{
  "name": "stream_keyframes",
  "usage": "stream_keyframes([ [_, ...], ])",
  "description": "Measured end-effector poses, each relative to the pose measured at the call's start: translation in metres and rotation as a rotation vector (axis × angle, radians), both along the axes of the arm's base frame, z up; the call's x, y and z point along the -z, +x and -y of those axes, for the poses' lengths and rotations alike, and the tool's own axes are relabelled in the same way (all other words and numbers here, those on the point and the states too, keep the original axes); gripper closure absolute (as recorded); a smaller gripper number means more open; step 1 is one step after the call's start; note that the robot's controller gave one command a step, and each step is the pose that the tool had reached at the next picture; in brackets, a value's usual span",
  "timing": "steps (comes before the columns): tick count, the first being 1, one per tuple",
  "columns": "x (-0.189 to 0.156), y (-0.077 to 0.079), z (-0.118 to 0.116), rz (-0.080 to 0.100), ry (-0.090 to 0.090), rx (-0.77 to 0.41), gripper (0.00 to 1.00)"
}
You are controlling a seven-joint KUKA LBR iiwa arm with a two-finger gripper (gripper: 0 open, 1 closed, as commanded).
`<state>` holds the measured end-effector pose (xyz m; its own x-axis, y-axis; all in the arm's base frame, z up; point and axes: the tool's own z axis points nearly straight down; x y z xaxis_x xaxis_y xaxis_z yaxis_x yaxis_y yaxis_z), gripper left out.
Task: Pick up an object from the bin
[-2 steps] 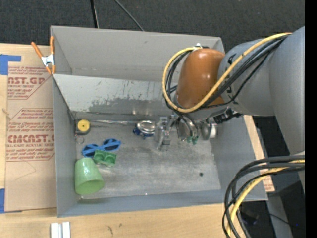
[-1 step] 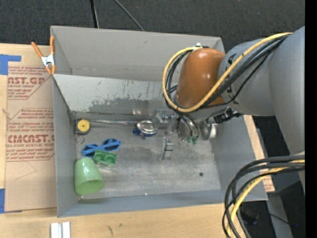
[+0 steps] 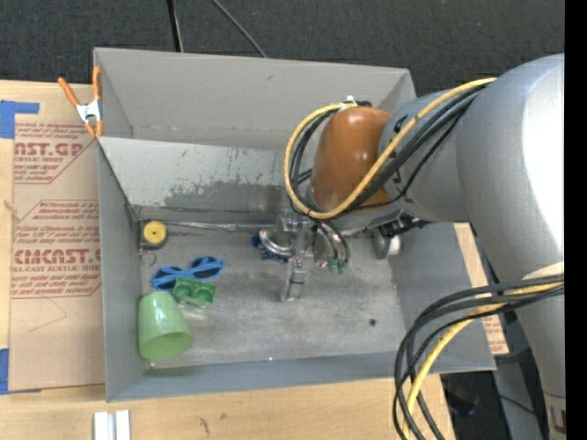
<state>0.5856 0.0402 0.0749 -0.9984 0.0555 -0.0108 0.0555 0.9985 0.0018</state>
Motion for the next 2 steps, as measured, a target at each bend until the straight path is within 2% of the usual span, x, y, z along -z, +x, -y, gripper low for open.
stream_keyframes([
  [1,-0.003,-0.001,-0.001,-0.007,0.001,-0.002,1.0],
  [2,-0.169,-0.006,0.002,0.001,-0.002,-0.061,1.0],
])
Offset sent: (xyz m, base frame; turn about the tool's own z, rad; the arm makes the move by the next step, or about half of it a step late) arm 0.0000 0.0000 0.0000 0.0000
